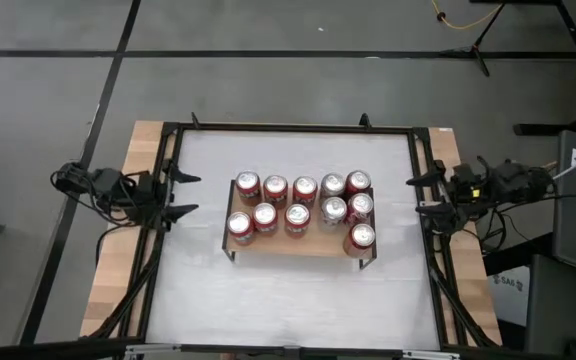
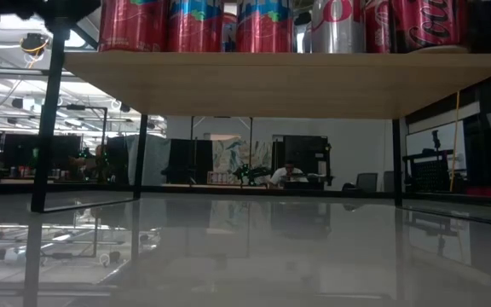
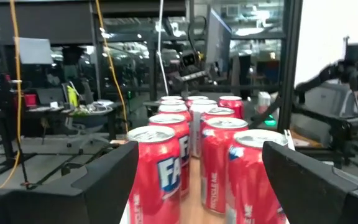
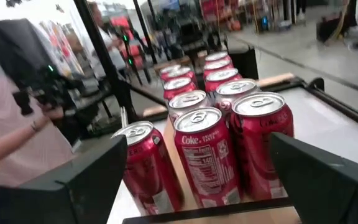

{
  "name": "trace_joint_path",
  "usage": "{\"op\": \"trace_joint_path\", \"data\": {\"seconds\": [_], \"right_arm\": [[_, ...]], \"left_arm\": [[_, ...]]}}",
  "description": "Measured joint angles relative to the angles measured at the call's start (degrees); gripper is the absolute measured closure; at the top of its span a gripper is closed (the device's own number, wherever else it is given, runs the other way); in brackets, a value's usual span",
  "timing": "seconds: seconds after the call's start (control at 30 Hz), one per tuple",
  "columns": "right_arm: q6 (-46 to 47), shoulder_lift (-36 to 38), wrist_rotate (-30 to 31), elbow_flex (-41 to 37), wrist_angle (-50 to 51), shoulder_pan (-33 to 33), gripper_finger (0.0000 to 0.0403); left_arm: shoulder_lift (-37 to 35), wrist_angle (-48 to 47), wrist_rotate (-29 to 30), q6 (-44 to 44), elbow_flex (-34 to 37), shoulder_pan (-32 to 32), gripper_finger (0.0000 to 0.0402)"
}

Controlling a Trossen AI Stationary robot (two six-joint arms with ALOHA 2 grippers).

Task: Place canned beverage on shelf
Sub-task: Return to Home Position

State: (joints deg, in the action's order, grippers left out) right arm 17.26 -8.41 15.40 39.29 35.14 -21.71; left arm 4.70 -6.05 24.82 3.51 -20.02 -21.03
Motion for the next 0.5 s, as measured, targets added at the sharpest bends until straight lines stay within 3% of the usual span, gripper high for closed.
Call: {"op": "trace_joint_path", "data": {"seconds": [0.17, 0.5], "right_arm": [[-0.17, 8.14, -1.15, -7.97, -3.47, 0.00, 0.0020], [-5.92, 8.21, -7.39, -19.62, -15.64, 0.02, 0.0020]], "left_arm": [[-4.52, 0.05, -0.05, -0.38, 4.09, 1.27, 0.0066], [-4.56, 3.76, -3.72, -0.70, 8.60, 3.45, 0.0066]]}}
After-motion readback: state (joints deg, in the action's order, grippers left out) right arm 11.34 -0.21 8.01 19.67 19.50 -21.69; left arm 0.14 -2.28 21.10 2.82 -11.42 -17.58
